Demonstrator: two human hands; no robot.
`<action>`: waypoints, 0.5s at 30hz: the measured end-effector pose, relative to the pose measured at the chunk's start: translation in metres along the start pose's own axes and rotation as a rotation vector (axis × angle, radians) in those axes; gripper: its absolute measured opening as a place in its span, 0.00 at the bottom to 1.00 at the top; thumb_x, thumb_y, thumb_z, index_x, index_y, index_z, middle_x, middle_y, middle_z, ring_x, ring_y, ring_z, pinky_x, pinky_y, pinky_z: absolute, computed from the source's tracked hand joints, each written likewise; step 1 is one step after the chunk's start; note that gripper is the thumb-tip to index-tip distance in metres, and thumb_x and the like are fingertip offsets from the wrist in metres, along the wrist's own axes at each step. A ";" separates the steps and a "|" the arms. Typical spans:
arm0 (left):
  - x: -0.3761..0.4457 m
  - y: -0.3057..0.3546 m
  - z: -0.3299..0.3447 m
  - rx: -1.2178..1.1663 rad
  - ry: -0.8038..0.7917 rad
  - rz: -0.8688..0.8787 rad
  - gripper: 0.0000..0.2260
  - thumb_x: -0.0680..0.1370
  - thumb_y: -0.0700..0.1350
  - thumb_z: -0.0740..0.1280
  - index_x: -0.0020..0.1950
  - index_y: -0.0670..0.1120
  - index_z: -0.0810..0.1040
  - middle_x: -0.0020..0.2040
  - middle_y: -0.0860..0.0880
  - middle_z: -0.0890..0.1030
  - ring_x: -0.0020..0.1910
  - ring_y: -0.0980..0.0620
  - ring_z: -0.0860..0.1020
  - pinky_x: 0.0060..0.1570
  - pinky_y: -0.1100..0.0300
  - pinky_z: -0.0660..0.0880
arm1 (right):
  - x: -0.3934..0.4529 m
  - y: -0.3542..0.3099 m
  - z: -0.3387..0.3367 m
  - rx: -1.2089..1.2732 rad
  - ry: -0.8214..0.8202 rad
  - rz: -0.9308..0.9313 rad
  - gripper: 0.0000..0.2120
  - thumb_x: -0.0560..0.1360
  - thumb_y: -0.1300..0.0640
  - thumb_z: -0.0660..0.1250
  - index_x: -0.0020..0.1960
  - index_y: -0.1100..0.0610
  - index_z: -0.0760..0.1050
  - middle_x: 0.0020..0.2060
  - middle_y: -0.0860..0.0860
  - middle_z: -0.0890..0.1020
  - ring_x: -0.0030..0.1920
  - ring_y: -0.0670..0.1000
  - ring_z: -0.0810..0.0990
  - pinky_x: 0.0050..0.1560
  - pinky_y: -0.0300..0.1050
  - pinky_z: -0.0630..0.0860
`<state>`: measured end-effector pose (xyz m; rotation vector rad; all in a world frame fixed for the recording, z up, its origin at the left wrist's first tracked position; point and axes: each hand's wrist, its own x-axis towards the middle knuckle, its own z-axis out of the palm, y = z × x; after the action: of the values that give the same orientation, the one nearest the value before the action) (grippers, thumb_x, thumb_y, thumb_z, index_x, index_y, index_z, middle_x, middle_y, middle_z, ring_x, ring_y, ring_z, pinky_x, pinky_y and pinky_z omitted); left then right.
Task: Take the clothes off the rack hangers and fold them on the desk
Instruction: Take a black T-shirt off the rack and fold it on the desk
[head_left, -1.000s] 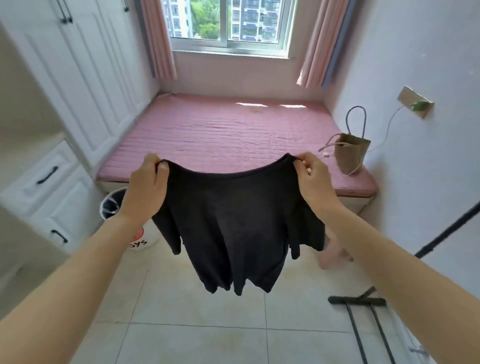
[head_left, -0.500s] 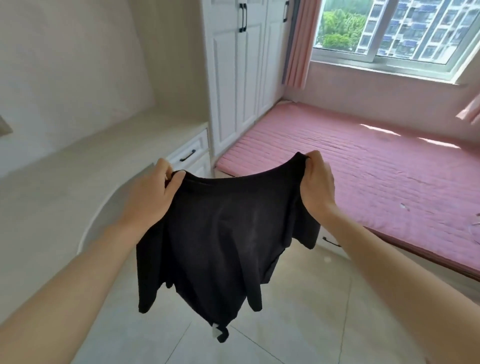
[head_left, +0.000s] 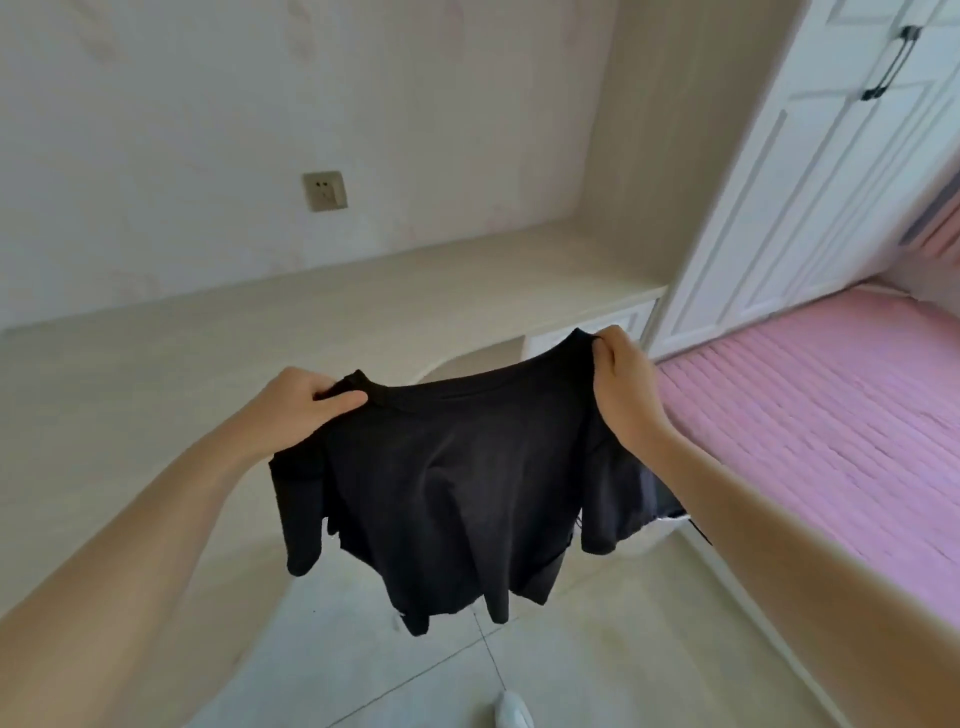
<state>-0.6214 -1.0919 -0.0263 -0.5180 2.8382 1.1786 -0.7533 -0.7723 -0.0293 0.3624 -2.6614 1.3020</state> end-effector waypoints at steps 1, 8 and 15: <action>0.002 -0.009 -0.003 -0.050 0.055 -0.032 0.21 0.79 0.54 0.64 0.48 0.35 0.80 0.41 0.35 0.80 0.40 0.37 0.79 0.39 0.56 0.70 | 0.015 -0.002 0.012 -0.015 -0.046 -0.018 0.12 0.82 0.58 0.52 0.42 0.57 0.68 0.35 0.50 0.73 0.38 0.52 0.69 0.35 0.45 0.62; 0.008 -0.027 0.013 -0.166 0.707 -0.227 0.19 0.84 0.50 0.52 0.45 0.36 0.69 0.38 0.43 0.71 0.37 0.45 0.69 0.36 0.54 0.64 | 0.078 -0.025 0.064 0.003 -0.228 -0.258 0.12 0.82 0.53 0.58 0.44 0.59 0.74 0.39 0.50 0.76 0.40 0.49 0.72 0.39 0.38 0.65; -0.008 -0.047 0.005 0.191 0.810 -0.323 0.20 0.81 0.57 0.55 0.43 0.41 0.64 0.29 0.46 0.70 0.29 0.43 0.71 0.29 0.53 0.62 | 0.127 -0.046 0.107 0.074 -0.322 -0.316 0.12 0.82 0.53 0.58 0.45 0.58 0.73 0.42 0.52 0.76 0.43 0.51 0.73 0.40 0.37 0.65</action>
<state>-0.5995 -1.1170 -0.0614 -1.6838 3.2020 0.7276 -0.8655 -0.9036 -0.0287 1.0355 -2.6534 1.3352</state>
